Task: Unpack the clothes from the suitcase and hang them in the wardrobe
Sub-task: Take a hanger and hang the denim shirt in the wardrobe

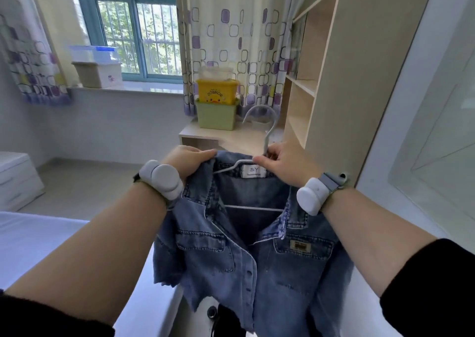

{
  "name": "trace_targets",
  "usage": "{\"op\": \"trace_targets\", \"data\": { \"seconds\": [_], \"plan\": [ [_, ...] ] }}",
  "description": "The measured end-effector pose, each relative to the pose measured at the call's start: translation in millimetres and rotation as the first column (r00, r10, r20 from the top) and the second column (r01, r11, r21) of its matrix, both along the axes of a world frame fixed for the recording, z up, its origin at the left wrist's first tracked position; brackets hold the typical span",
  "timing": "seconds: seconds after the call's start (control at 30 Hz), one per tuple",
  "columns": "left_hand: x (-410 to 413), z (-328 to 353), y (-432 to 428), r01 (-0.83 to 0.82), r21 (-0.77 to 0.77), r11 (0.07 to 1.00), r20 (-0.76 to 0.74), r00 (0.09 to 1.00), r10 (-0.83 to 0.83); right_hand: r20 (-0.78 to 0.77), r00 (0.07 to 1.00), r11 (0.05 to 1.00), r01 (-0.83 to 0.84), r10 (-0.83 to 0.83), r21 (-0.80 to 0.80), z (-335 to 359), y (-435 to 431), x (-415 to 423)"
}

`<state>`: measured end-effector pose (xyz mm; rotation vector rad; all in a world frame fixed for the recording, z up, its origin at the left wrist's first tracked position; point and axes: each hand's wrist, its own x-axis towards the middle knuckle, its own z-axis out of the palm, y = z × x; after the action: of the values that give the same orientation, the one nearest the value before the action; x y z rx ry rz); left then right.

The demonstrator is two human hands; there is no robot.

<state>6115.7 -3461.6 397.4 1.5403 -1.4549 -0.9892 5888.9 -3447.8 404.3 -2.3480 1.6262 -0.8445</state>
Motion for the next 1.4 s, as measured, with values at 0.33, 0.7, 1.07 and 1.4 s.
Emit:
{"op": "trace_targets", "data": {
  "seconds": [0.33,0.7,1.07,1.4],
  "plan": [
    [-44,-27,72,-0.213,-0.532,0.819,0.297,0.860,0.416,0.086,0.996,1.000,0.006,-0.004,-0.030,9,29,-27],
    [-82,-76,130,-0.348,-0.238,0.907,0.114,0.917,0.382,0.141,0.989,0.999,-0.045,0.046,-0.014,15,55,-30],
    [-71,-61,166,-0.157,-0.691,0.706,0.260,0.857,0.445,0.172,0.967,0.982,-0.189,0.189,-0.020,25,74,-19],
    [-52,31,162,0.119,-0.324,0.939,0.671,0.729,0.139,0.114,0.904,0.911,-0.411,0.412,-0.037,15,85,6]
  ]
}}
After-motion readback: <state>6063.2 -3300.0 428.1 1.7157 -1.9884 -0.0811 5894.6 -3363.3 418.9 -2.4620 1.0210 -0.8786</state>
